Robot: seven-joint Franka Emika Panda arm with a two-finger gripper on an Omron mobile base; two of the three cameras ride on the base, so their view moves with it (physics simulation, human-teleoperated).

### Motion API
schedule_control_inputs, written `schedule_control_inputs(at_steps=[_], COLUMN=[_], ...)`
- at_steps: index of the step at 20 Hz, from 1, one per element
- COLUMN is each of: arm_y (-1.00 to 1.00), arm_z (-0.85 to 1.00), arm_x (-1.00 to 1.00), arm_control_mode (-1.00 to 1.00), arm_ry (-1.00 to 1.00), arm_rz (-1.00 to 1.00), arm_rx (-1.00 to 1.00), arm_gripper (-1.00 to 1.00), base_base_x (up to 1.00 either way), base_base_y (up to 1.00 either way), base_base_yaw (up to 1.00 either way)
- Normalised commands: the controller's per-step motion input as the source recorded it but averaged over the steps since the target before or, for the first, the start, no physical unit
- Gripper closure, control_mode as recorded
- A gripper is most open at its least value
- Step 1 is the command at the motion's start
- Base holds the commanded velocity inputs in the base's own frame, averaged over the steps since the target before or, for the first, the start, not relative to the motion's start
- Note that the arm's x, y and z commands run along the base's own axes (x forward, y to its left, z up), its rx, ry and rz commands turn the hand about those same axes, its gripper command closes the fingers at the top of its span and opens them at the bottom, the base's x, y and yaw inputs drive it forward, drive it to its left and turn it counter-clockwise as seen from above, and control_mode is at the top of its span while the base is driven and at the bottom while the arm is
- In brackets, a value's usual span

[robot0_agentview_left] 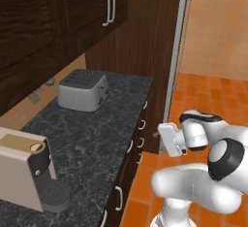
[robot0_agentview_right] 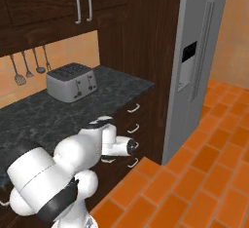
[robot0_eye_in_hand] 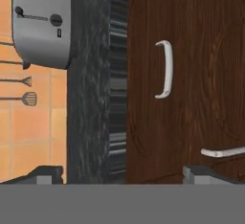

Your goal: Take a straw from the drawer in front and place it inside the glass cup on the dining counter.

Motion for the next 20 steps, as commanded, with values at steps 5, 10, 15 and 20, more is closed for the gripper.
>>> schedule_control_inputs(at_steps=[5, 10, 15, 20], arm_y=[0.39, 0.18, 0.03, 0.00], arm_z=[-0.66, -0.51, -0.47, -0.37], arm_x=[0.18, 0.52, 0.69, 0.83], arm_control_mode=[-1.00, -1.00, -1.00, -1.00], arm_ry=[-0.04, -0.04, 0.00, 0.00], arm_rz=[0.00, 0.00, 0.00, 0.00], arm_rx=[0.04, 0.04, 0.05, 0.07], arm_gripper=[-1.00, -1.00, -1.00, -1.00], base_base_x=[0.00, 0.00, 0.00, 0.00], base_base_y=[0.00, 0.00, 0.00, 0.00], base_base_yaw=[0.00, 0.00, 0.00, 0.00])
